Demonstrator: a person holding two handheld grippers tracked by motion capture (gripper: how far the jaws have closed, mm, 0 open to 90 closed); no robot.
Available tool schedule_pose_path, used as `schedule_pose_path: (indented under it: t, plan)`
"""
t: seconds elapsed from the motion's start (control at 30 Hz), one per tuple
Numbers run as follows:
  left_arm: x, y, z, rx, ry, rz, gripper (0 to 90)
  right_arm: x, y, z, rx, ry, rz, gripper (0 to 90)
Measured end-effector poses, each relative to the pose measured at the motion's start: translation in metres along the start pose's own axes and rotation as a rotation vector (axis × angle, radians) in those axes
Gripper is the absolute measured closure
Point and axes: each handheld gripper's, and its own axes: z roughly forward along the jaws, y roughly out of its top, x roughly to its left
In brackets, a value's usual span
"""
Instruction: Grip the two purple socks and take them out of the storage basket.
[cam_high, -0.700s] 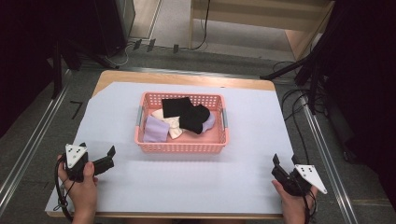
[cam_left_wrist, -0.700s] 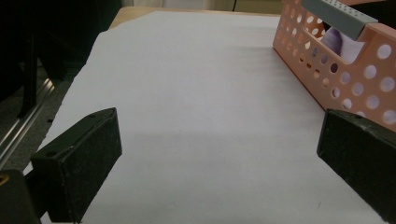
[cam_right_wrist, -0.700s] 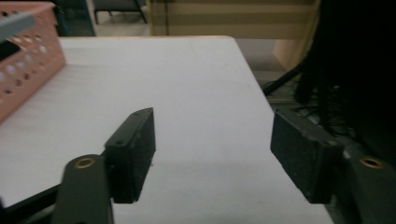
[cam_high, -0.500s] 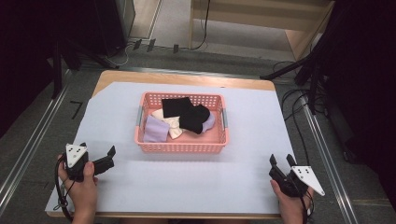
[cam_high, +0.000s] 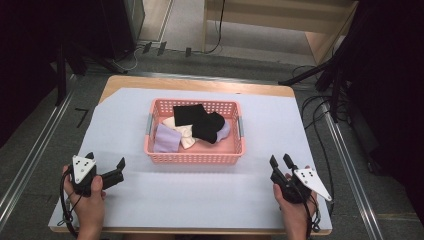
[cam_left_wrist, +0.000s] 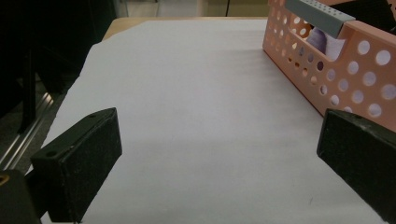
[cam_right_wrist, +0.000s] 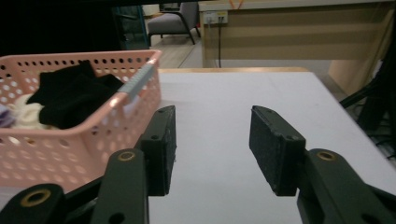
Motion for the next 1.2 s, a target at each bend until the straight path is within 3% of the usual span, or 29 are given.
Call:
schedule_pose_path:
  t: [0.23, 0.37, 0.57, 0.63, 1.0, 1.2]
  plan:
    - [-0.002, 0.000, 0.000, 0.005, 0.006, 0.014, 3.9, 0.038, 0.010, 0.022, 0.071, 0.058, -0.042, 53.9]
    - [-0.003, 0.000, -0.001, -0.002, 0.011, 0.026, 4.4, 0.059, 0.015, 0.031, 0.078, 0.118, -0.038, 52.6]
    - [-0.003, -0.001, -0.001, -0.009, 0.019, 0.021, 3.8, 0.092, 0.024, 0.046, 0.112, 0.170, -0.026, 51.5]
    - [-0.003, -0.001, -0.002, -0.008, 0.026, 0.023, 2.3, 0.096, 0.024, 0.048, 0.116, 0.176, -0.024, 51.2]
    - [-0.001, 0.000, -0.001, -0.007, 0.016, 0.003, 0.0, 0.163, 0.026, 0.087, 0.136, 0.265, -0.073, 49.9]
    - [-0.001, 0.000, -0.001, 0.010, 0.017, 0.004, 0.0, 0.185, 0.027, 0.104, 0.167, 0.281, -0.040, 49.8]
